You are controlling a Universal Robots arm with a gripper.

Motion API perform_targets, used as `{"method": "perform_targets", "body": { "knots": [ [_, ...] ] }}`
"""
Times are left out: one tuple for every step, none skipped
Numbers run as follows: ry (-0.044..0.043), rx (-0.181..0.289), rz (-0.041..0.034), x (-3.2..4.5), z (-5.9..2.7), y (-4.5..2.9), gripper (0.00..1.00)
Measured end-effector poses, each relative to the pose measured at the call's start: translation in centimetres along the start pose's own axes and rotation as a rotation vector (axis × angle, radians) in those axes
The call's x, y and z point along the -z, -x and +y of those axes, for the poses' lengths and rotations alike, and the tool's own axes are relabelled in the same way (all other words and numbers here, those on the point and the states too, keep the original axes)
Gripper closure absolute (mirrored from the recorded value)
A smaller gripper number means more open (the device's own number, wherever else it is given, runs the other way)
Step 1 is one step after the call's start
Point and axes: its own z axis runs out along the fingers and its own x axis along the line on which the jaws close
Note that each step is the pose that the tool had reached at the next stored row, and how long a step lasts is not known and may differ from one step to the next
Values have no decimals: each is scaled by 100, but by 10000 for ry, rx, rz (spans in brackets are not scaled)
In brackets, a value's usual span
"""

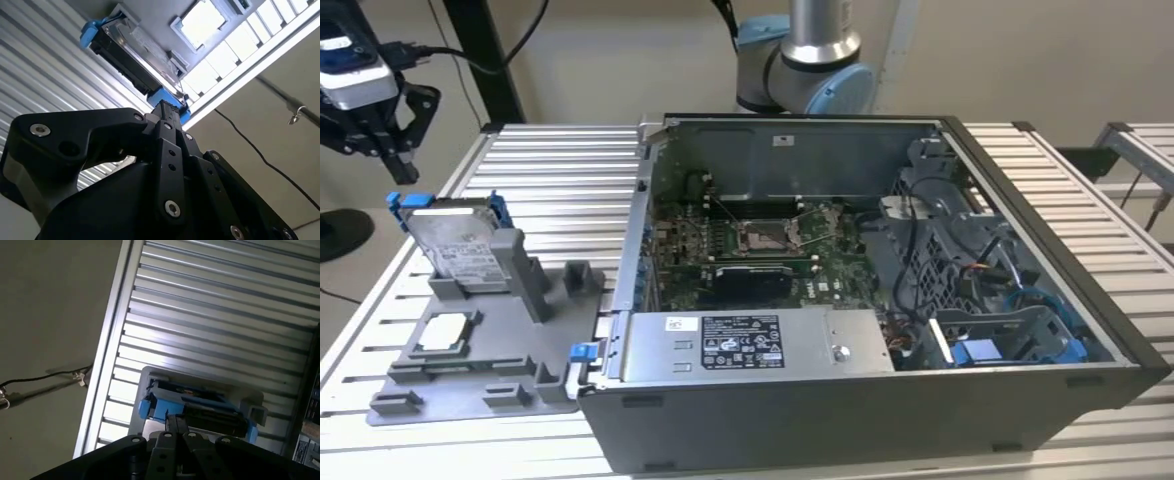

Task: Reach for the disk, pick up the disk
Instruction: 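Pick up the disk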

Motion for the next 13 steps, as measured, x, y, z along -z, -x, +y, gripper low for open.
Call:
{"method": "perform_targets", "body": {
  "knots": [
    [0,119,5,0,0,0,100],
    [0,242,10,0,0,0,100],
    [0,379,15,0,0,0,100],
    [1,520,20,0,0,0,100],
    [1,659,25,0,0,0,100],
    [1,950,36,0,0,0,100],
    [2,1100,42,0,0,0,100],
    [2,1247,47,0,0,0,100],
    [2,1397,53,0,0,0,100],
    [2,1545,59,0,0,0,100],
    [3,1699,65,0,0,0,100],
    [3,1844,70,0,0,0,100],
    [4,1990,75,0,0,0,100]
  ]
}}
